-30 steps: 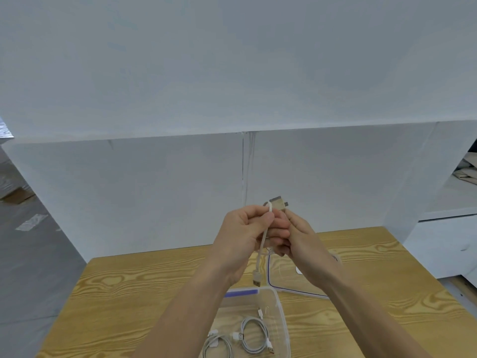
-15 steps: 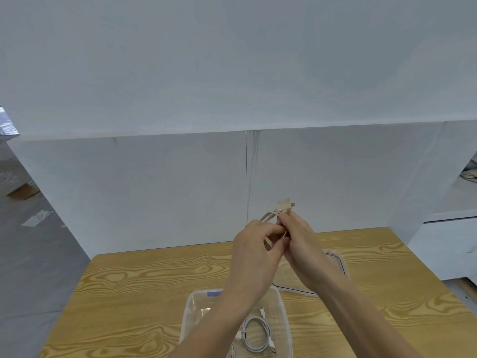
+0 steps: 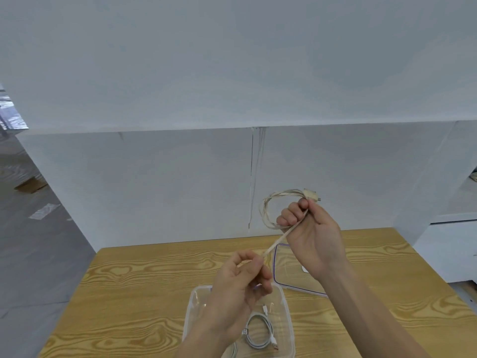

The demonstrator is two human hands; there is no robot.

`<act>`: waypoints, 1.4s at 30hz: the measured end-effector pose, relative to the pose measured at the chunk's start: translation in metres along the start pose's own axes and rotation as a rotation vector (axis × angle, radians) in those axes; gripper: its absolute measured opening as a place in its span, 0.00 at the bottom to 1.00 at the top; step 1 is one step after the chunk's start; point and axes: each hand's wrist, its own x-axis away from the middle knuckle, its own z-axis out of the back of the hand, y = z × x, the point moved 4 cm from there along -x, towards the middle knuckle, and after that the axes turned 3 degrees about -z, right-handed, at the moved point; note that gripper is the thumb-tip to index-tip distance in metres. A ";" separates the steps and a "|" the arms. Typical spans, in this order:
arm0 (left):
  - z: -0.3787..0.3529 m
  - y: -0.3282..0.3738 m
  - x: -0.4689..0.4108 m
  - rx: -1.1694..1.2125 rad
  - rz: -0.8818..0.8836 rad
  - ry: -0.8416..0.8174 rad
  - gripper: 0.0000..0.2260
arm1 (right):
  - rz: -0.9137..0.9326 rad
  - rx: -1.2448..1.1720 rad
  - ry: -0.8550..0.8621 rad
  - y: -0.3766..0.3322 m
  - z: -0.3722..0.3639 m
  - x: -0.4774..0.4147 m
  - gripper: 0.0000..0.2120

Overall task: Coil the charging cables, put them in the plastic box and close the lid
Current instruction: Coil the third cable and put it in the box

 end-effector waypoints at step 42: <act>0.010 0.040 -0.034 -0.421 -0.467 0.095 0.07 | 0.112 0.512 0.125 0.038 -0.006 0.013 0.14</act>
